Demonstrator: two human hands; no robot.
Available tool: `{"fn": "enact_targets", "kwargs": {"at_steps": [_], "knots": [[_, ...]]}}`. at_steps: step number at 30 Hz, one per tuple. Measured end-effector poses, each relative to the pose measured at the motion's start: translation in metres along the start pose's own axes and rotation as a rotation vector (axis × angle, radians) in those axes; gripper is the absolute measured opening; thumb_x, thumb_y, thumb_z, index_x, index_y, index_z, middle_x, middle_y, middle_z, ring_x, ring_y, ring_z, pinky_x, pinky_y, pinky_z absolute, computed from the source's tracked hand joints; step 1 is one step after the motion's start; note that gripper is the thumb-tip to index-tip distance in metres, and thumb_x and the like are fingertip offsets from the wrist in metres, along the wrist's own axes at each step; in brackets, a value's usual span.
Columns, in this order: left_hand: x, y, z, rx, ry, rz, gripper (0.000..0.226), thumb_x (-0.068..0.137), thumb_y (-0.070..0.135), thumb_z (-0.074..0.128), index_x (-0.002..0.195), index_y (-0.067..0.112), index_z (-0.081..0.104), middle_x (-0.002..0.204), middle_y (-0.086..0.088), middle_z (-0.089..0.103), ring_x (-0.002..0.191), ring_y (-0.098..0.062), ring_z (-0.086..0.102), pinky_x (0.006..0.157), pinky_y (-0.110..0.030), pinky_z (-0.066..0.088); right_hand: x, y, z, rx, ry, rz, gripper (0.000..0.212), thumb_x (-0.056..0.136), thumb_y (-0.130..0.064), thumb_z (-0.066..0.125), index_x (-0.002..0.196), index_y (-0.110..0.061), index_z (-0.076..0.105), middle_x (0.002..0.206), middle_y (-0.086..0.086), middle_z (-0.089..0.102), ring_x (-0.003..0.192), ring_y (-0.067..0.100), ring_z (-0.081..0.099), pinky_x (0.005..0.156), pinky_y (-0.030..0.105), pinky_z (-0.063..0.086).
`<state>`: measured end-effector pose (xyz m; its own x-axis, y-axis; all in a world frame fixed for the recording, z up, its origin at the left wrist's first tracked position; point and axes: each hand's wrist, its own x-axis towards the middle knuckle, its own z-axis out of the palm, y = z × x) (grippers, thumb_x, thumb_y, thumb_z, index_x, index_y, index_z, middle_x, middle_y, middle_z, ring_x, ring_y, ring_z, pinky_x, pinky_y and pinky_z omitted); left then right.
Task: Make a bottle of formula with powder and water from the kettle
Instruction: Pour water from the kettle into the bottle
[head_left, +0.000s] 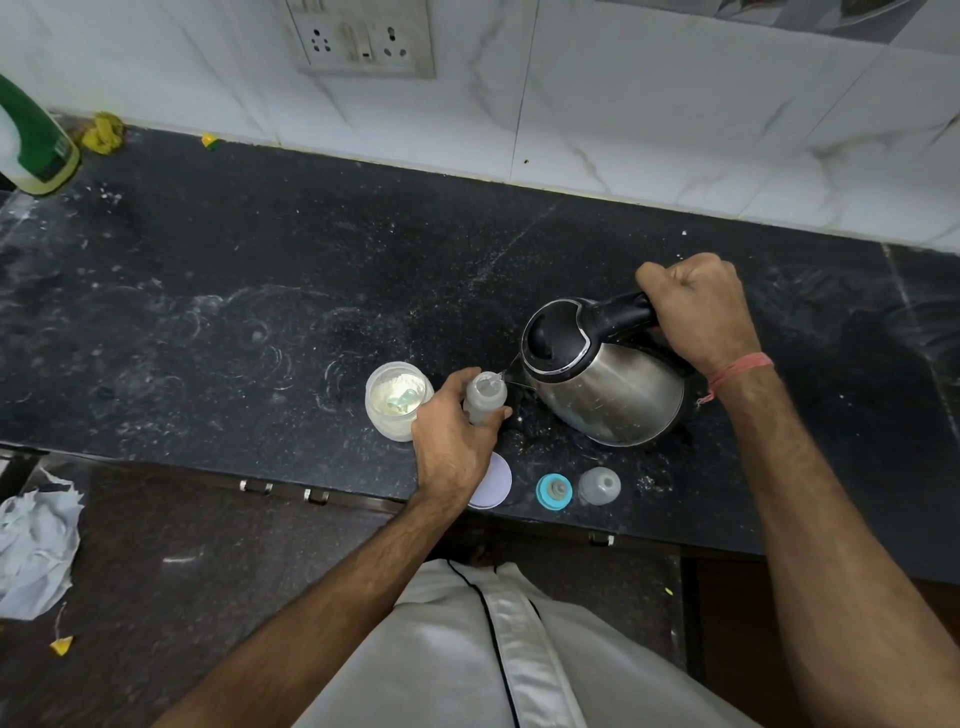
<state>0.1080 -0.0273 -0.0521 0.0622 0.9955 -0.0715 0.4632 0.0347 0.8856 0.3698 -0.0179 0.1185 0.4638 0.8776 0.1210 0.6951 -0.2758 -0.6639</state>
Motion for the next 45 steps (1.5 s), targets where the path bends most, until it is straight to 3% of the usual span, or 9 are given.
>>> {"fn": "enact_targets", "kwargs": {"at_steps": [8, 14, 20, 25, 30, 36, 45], "knots": [[0.0017, 0.0014, 0.0008, 0.025, 0.001, -0.009, 0.058, 0.085, 0.038, 0.099, 0.136, 0.031, 0.073, 0.116, 0.018, 0.081, 0.108, 0.000, 0.074, 0.097, -0.039, 0.066, -0.0009, -0.0033, -0.0006, -0.006, 0.002, -0.004, 0.054, 0.089, -0.035, 0.059, 0.054, 0.006, 0.050, 0.059, 0.035, 0.050, 0.051, 0.028, 0.040, 0.061, 0.039, 0.047], [0.0015, 0.0007, 0.0004, 0.031, 0.003, -0.011, 0.063, 0.083, 0.039, 0.100, 0.139, 0.029, 0.072, 0.122, 0.014, 0.082, 0.113, -0.006, 0.076, 0.099, -0.038, 0.065, 0.0001, -0.0026, 0.0007, -0.017, -0.001, -0.002, 0.054, 0.090, -0.033, 0.059, 0.053, 0.005, 0.048, 0.051, 0.017, 0.043, 0.050, 0.027, 0.038, 0.058, 0.035, 0.041], [0.0005, 0.0032, -0.0005, 0.014, -0.010, -0.014, 0.058, 0.085, 0.037, 0.099, 0.136, 0.032, 0.073, 0.107, 0.028, 0.073, 0.104, 0.004, 0.071, 0.096, -0.034, 0.066, 0.0003, -0.0016, 0.0030, -0.017, -0.001, -0.017, 0.054, 0.091, -0.032, 0.059, 0.053, 0.005, 0.048, 0.050, 0.016, 0.042, 0.050, 0.027, 0.038, 0.059, 0.034, 0.040], [0.0005, 0.0014, -0.0019, -0.002, -0.018, 0.006, 0.056, 0.085, 0.040, 0.098, 0.135, 0.032, 0.073, 0.110, 0.024, 0.078, 0.106, 0.001, 0.075, 0.095, -0.036, 0.067, -0.0008, 0.0004, 0.0012, 0.010, 0.013, -0.011, 0.055, 0.088, -0.037, 0.058, 0.051, 0.004, 0.050, 0.057, 0.033, 0.051, 0.050, 0.030, 0.043, 0.062, 0.037, 0.046], [0.0006, 0.0003, -0.0014, -0.015, -0.033, 0.005, 0.060, 0.083, 0.037, 0.101, 0.135, 0.032, 0.073, 0.115, 0.023, 0.078, 0.109, 0.000, 0.075, 0.097, -0.036, 0.066, -0.0016, 0.0009, -0.0001, 0.021, 0.010, 0.000, 0.055, 0.088, -0.036, 0.058, 0.051, 0.003, 0.047, 0.050, 0.015, 0.042, 0.049, 0.025, 0.039, 0.062, 0.036, 0.045], [0.0012, -0.0008, -0.0009, -0.011, -0.039, 0.010, 0.061, 0.082, 0.036, 0.101, 0.136, 0.031, 0.073, 0.114, 0.025, 0.076, 0.110, -0.001, 0.075, 0.098, -0.037, 0.066, -0.0020, 0.0008, -0.0001, 0.018, 0.012, 0.006, 0.054, 0.088, -0.035, 0.058, 0.052, 0.004, 0.049, 0.050, 0.016, 0.042, 0.050, 0.027, 0.039, 0.066, 0.043, 0.051], [0.0011, -0.0006, -0.0016, -0.016, -0.031, 0.017, 0.060, 0.082, 0.036, 0.101, 0.135, 0.030, 0.074, 0.119, 0.018, 0.081, 0.111, -0.001, 0.076, 0.097, -0.038, 0.067, -0.0010, 0.0025, -0.0006, 0.024, 0.010, 0.024, 0.053, 0.087, -0.035, 0.059, 0.048, -0.003, 0.045, 0.048, 0.008, 0.038, 0.048, 0.022, 0.036, 0.064, 0.039, 0.047]]}}
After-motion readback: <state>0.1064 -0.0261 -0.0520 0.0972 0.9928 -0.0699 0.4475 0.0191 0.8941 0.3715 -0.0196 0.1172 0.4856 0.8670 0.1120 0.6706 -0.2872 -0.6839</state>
